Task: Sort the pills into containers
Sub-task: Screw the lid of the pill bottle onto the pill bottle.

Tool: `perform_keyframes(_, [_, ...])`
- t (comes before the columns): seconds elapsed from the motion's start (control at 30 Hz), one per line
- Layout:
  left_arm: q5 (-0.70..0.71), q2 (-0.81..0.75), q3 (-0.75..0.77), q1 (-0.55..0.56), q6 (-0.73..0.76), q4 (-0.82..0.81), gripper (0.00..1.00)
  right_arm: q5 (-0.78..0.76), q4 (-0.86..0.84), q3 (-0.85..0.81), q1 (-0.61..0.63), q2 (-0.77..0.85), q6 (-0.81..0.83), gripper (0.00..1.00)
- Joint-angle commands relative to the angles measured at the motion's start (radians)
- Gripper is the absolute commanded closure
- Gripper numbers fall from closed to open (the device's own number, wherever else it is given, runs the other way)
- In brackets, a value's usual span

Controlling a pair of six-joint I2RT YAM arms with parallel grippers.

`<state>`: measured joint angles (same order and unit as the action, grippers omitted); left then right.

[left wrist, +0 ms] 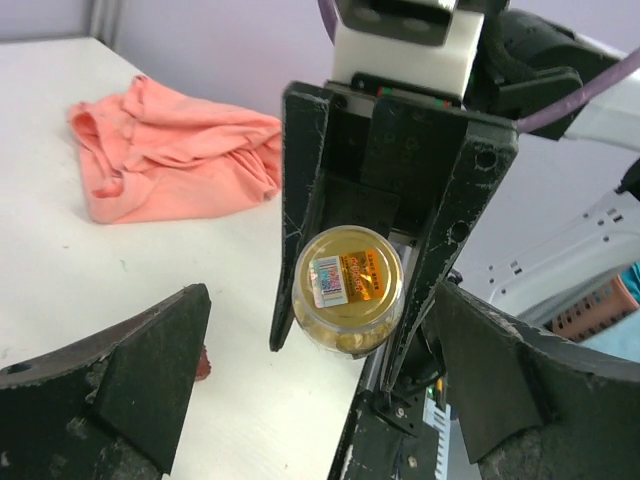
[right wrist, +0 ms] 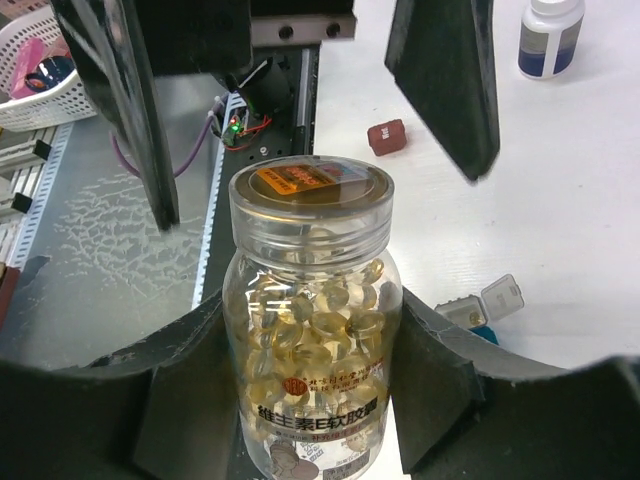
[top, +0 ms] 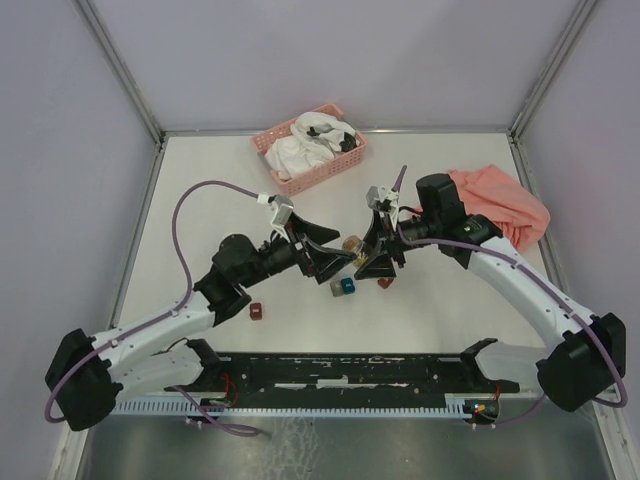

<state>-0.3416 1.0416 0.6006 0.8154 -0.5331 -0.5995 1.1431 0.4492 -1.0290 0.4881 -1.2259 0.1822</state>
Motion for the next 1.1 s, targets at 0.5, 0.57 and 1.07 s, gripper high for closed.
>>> perform_keyframes(0.5, [0.422,-0.236,-0.123,0.062,-0.385,-0.006,0.01,-0.297,0.156,-0.059,0.006,0.109,0.328,0.98])
perform_keyframes(0.57, [0.605,-0.188,-0.061,0.154,-0.394,0.098,0.01,-0.315,0.153,-0.058,0.008,0.104,0.325,0.98])
perform_keyframes(1.07, [1.086,0.099,0.228,0.383,-0.427,0.314,0.09,-0.345,0.155,-0.063,0.026,0.089,0.317,0.98])
